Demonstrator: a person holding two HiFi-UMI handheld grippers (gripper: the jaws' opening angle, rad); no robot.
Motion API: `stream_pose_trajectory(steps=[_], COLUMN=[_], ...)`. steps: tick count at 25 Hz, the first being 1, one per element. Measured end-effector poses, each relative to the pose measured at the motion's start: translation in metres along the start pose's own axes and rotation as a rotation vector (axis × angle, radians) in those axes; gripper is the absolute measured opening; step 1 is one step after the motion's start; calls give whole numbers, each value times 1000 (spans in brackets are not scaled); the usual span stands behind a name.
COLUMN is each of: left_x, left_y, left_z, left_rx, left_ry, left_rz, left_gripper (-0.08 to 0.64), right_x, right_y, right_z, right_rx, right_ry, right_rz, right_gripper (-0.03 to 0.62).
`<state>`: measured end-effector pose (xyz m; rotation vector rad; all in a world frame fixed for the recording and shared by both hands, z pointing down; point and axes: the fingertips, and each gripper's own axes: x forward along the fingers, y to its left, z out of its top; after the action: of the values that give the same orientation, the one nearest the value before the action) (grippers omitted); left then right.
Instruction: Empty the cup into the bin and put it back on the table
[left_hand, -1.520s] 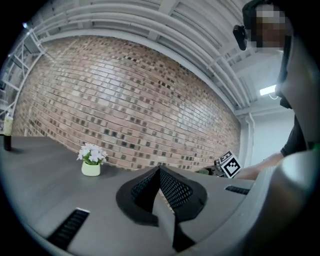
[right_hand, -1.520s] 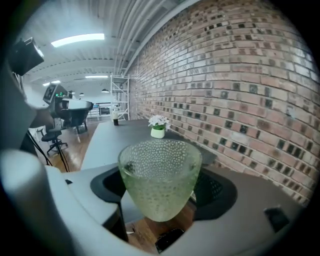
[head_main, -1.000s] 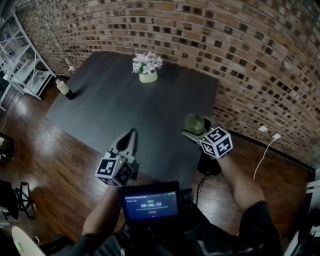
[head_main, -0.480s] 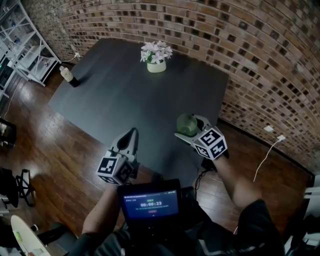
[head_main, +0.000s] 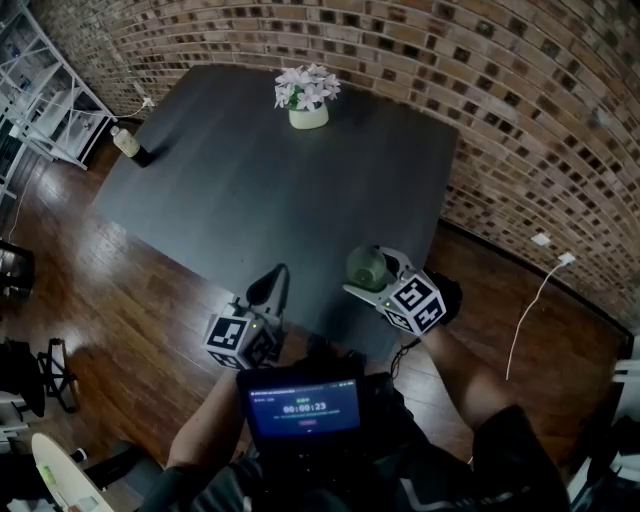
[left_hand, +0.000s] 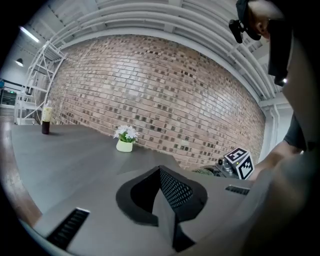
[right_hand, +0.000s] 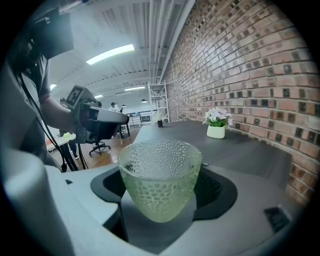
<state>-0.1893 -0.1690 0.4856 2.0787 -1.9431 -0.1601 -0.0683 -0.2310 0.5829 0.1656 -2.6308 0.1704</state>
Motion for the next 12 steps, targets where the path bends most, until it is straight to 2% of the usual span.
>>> stream_pose_trajectory(steps=[6,12], left_x=[-4,-3], left_y=[-4,-1], left_z=[-29,-57], left_rx=[-3,27], left_ry=[48,77], left_rz=[-8,-9], left_gripper=[2,3], right_x=[4,7], right_y=[13,14], right_z=[-36,-57], right_rx=[19,34], right_ry=[13,2], right_rz=[-4,-21], right_gripper=[390,391])
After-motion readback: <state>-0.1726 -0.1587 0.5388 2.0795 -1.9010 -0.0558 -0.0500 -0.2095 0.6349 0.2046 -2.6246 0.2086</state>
